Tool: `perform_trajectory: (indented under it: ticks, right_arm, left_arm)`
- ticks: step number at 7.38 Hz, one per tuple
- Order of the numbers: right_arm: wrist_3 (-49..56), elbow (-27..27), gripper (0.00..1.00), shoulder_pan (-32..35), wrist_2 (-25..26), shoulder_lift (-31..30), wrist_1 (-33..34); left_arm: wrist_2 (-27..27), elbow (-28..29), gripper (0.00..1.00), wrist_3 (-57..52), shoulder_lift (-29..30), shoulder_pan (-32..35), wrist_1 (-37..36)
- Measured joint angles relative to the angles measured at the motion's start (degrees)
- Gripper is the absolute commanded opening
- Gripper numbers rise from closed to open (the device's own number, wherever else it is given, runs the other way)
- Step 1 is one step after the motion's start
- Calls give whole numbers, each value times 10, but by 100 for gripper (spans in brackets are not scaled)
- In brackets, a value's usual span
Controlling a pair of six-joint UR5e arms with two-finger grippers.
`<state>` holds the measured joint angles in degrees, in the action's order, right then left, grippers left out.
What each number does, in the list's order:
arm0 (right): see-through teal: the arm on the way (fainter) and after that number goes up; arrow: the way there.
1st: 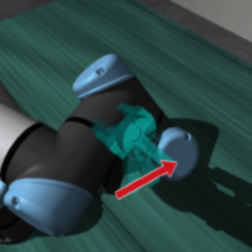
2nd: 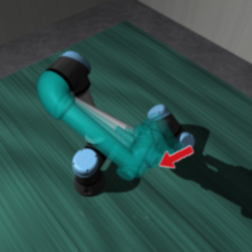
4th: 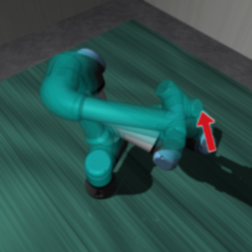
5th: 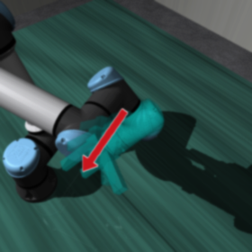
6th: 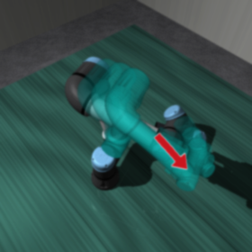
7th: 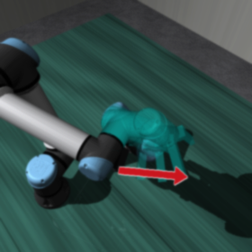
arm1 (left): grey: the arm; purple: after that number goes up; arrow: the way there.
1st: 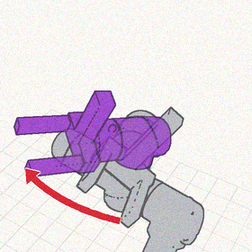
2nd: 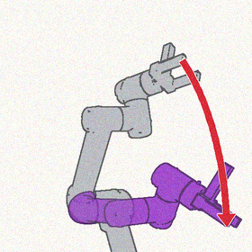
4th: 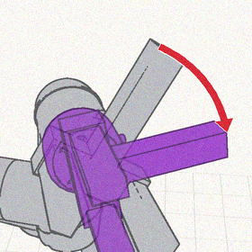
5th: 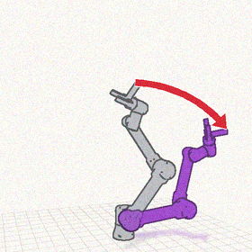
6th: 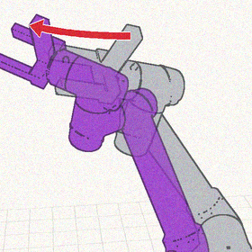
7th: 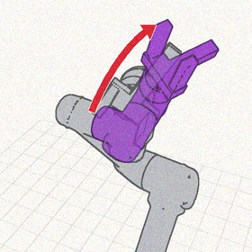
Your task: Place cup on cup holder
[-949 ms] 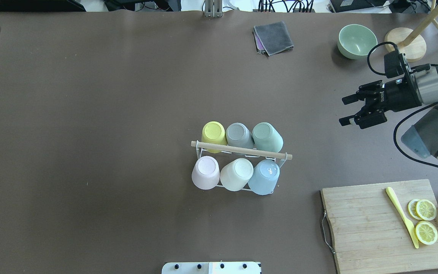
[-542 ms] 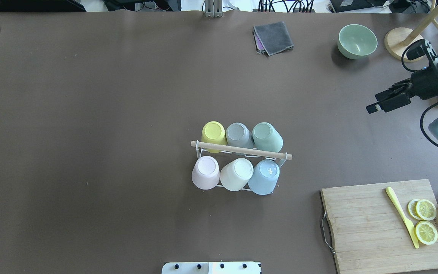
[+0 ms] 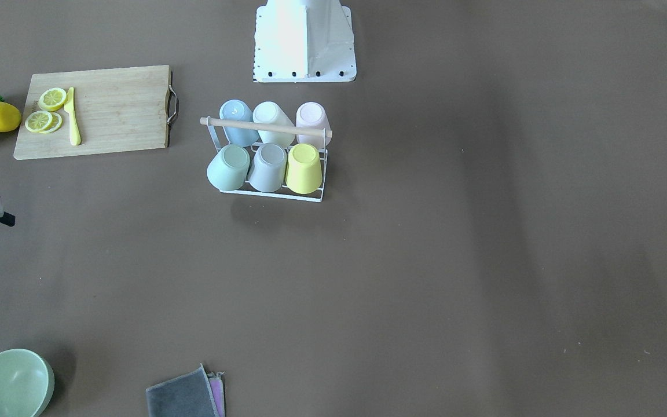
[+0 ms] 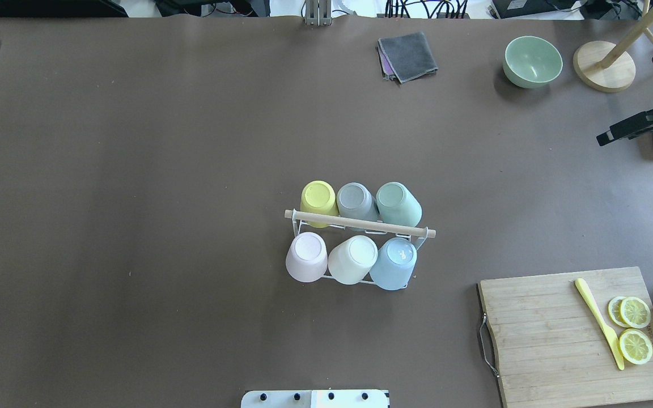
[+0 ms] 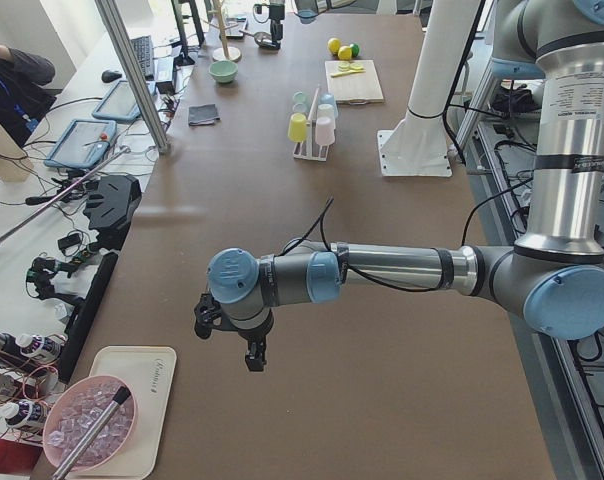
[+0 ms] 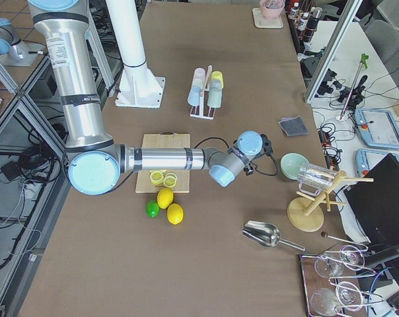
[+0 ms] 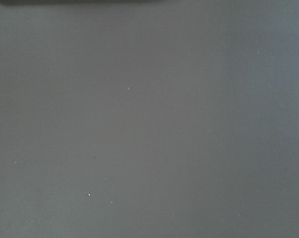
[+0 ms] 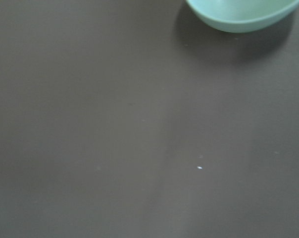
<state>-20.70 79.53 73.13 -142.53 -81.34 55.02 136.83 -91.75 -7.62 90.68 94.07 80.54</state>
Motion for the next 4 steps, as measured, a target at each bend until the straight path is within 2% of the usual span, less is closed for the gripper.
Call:
perform_trajectory:
  ticks: [2, 4]
  right_arm:
    - [32, 11, 100, 41, 32, -41, 85]
    - [54, 15, 100, 78, 39, -80, 166]
  left_arm:
    - [2, -4, 99, -4, -2, 3, 2]
    - [4, -6, 99, -4, -2, 3, 2]
